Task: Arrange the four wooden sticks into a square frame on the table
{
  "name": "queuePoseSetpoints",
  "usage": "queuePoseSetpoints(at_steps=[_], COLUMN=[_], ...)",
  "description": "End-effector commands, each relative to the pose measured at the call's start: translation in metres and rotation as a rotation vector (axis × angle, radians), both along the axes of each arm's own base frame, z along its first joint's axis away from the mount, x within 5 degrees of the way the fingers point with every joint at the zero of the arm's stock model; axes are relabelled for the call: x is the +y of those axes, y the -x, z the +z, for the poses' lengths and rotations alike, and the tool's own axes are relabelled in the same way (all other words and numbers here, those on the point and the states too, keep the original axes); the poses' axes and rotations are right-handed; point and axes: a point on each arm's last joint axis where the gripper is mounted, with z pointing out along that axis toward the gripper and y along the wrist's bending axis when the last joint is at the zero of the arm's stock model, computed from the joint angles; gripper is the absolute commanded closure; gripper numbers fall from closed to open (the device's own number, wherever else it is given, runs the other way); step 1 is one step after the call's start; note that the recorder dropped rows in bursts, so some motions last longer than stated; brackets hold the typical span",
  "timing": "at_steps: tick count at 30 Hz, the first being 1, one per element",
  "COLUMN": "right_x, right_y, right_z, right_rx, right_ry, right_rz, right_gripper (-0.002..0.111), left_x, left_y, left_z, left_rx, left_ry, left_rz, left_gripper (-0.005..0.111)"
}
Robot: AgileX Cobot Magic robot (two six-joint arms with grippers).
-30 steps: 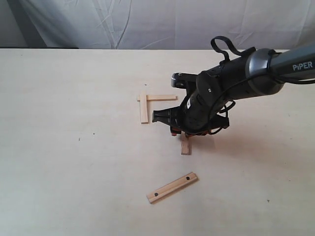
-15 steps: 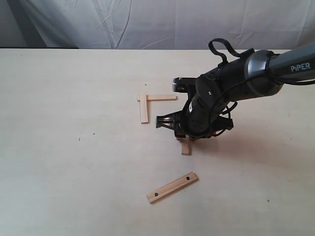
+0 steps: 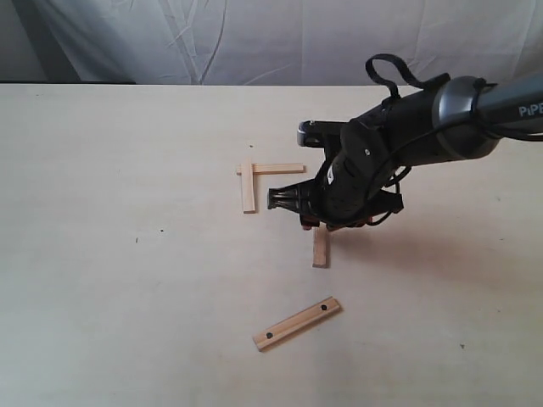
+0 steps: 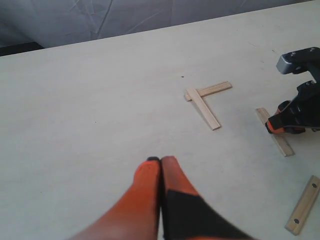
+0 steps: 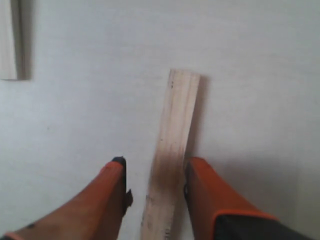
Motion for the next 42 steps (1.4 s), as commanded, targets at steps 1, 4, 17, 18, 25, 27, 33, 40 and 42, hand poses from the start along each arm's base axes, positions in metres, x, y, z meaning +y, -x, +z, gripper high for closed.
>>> queuePoseSetpoints(at_steps=[1,4,17,18,25,27,33,40,42], right_x=[0.0,0.001,0.001,0.002,0.001,0.0,-0.001,-0.002,-0.002], right_y=[-0.002,-0.002,-0.003,-0.003,-0.002,0.0,0.001,0.0,0.0], right_z=[0.014,0.006,-0.011,-0.012,-0.02,-0.031,-0.035,-0.03,-0.025], right_rx=[-0.043,-0.025,-0.002,0.007,0.03,0.072,0.086,0.076,0.065], right_ry=[-0.04,-0.037,-0.021,-0.027,-0.011,0.019,0.029,0.039,0.031], right_rz=[-0.011,-0.018,-0.018,-0.028,-0.029,-0.03,-0.03,-0.022,-0.022], right_gripper=[0.069,0.069,0.069,0.069,0.069,0.069,0.069,0.108,0.108], left_x=[-0.001,-0.001,-0.001,-0.001,-0.001,-0.001,0.0,0.0,0.0], left_y=[0.002,0.002,0.002,0.002,0.002,0.002,0.002,0.002,0.002], left_z=[-0.001,-0.001,-0.001,-0.001,-0.001,-0.001,-0.001,-0.001,-0.001], left_rx=[-0.002,-0.002,0.0,0.0,0.0,0.0,0.0,0.001,0.001], left_ry=[0.014,0.014,0.014,0.014,0.014,0.012,0.01,0.006,0.006], left_rz=[0.003,0.003,0.002,0.002,0.002,0.003,0.003,0.003,0.003], left_gripper=[0.107,0.107,0.107,0.107,0.107,0.107,0.107,0.107,0.107])
